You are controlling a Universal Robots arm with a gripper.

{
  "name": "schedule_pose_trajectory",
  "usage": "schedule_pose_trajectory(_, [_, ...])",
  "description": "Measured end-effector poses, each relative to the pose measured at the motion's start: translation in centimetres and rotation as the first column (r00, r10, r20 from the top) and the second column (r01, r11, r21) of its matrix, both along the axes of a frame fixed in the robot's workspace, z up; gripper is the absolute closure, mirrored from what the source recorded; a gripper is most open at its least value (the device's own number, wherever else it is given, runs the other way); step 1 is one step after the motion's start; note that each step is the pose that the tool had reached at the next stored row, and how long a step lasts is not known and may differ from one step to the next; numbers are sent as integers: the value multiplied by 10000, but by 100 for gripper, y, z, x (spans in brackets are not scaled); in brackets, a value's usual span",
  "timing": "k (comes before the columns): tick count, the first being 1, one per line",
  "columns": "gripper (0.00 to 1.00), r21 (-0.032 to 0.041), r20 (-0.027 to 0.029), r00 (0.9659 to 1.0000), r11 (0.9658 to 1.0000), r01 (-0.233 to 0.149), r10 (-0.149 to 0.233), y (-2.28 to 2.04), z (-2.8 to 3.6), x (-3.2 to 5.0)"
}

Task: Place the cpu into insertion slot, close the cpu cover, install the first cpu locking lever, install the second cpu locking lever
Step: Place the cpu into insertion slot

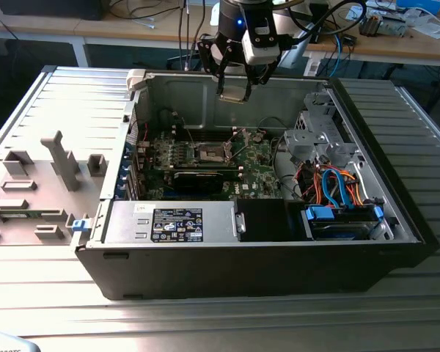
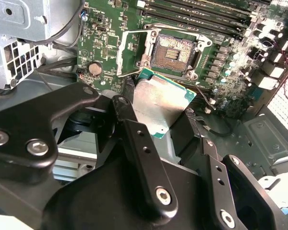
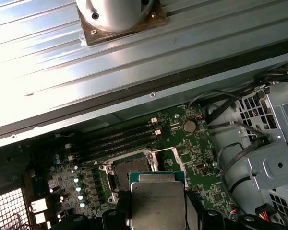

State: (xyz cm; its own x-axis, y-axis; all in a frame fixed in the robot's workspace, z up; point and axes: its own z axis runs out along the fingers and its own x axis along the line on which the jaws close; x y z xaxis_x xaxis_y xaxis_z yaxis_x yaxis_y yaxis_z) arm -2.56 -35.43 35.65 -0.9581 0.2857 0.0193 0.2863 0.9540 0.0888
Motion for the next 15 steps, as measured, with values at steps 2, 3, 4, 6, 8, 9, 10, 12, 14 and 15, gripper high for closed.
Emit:
schedule_pose_trajectory(2, [45, 0, 0, 10000, 10000, 9, -9, 0, 0, 0])
schedule_pose_trajectory(3, [45, 0, 0, 10000, 10000, 13, -13, 0, 0, 0])
schedule_pose_trajectory(4, [45, 0, 0, 10000, 10000, 27, -27, 0, 0, 0])
schedule_pose_trajectory(6, [45, 0, 0, 10000, 10000, 37, -37, 0, 0, 0])
schedule_pose_trajectory(8, [45, 0, 0, 10000, 10000, 54, -54, 0, 0, 0])
schedule_pose_trajectory(9, [45, 1, 0, 10000, 10000, 61, -61, 0, -1, 0])
schedule_pose_trajectory(10, [45, 1, 1, 10000, 10000, 66, -66, 0, -1, 0])
schedule_pose_trajectory(12, [45, -1, 0, 10000, 10000, 76, -76, 0, -1, 0])
schedule_pose_trajectory(14, [45, 1, 1, 10000, 10000, 91, -91, 0, -1, 0])
schedule_pose_trajectory(15, [45, 1, 1, 10000, 10000, 95, -95, 0, -1, 0])
